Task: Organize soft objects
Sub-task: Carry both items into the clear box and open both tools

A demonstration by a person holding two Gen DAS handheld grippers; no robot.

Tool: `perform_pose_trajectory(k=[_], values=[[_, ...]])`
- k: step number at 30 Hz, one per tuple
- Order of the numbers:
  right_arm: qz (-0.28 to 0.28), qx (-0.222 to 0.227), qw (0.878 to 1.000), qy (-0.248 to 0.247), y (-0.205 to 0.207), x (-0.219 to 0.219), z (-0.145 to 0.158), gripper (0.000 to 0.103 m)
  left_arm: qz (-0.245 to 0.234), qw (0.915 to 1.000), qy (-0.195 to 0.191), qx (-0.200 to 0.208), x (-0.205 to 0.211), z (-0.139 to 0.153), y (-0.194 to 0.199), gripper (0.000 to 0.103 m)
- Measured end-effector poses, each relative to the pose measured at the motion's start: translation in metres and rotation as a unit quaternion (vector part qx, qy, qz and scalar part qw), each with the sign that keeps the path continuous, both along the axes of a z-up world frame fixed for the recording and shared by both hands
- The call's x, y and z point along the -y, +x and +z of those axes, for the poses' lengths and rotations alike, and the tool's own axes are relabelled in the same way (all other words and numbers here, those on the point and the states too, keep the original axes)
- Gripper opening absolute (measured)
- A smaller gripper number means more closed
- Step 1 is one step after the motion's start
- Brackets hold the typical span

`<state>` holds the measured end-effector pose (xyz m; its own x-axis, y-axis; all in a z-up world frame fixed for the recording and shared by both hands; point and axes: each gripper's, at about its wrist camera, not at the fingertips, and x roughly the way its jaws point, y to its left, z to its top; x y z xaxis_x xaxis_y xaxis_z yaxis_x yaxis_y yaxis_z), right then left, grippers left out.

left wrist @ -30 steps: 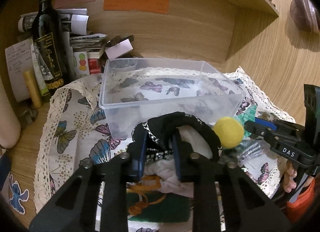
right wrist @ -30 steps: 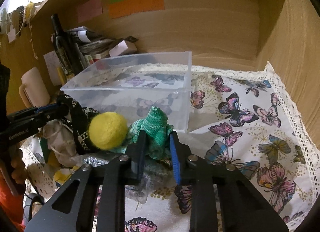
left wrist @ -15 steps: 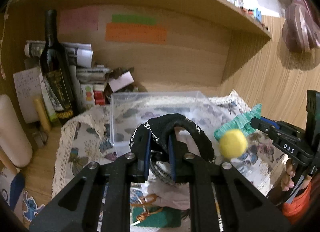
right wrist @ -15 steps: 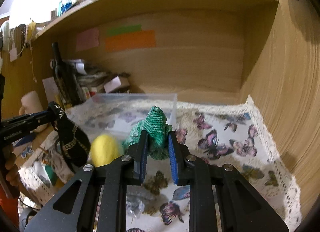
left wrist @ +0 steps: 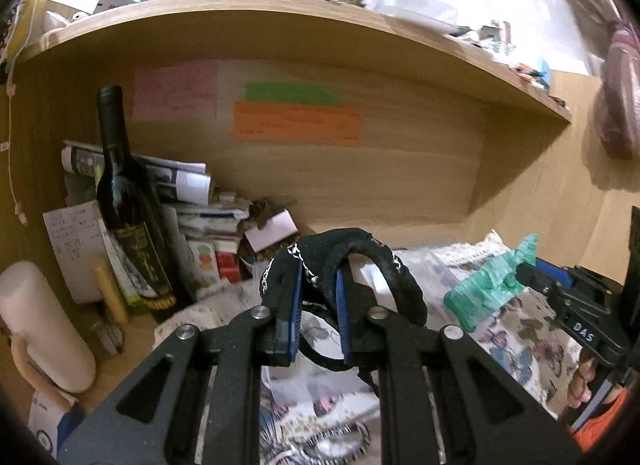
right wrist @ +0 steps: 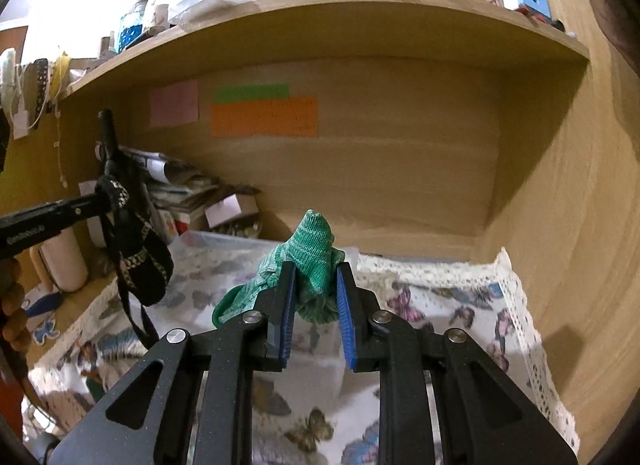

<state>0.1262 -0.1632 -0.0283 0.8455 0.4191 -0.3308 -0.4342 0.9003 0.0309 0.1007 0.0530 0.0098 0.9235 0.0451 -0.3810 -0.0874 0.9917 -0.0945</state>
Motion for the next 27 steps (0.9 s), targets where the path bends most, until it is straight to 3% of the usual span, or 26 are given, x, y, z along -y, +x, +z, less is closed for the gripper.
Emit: perform_pose_trajectory(k=[8, 19, 21, 23, 25, 27], values=[[0.007, -0.022, 1.0, -0.006, 0.031, -0.039, -0.003, 0.018, 0.024, 0.9994, -0.013, -0.022, -0.014, -0.018, 0.043, 0.015], [0.033, -0.127, 0.989, -0.073, 0.083, -0.069, -0.051, 0.02, 0.011, 0.9909, -0.005, -0.134, -0.008, -0.079, 0.1, 0.017], [0.034, -0.134, 0.987, -0.083, 0.084, -0.071, -0.055, 0.022, 0.008, 0.9892, -0.014, -0.146, -0.009, -0.08, 0.1, 0.021], [0.037, -0.141, 0.985, -0.088, 0.086, -0.072, -0.057, 0.026, 0.007, 0.9879, -0.021, -0.153, -0.01, -0.078, 0.099, 0.041], [0.036, -0.142, 0.985, -0.091, 0.085, -0.072, -0.056, 0.035, 0.007, 0.9875, -0.026, -0.155, -0.009, -0.074, 0.095, 0.06], [0.032, -0.135, 0.986, -0.089, 0.082, -0.07, -0.052, 0.053, 0.003, 0.9891, -0.026, -0.145, -0.008, -0.069, 0.089, 0.066]])
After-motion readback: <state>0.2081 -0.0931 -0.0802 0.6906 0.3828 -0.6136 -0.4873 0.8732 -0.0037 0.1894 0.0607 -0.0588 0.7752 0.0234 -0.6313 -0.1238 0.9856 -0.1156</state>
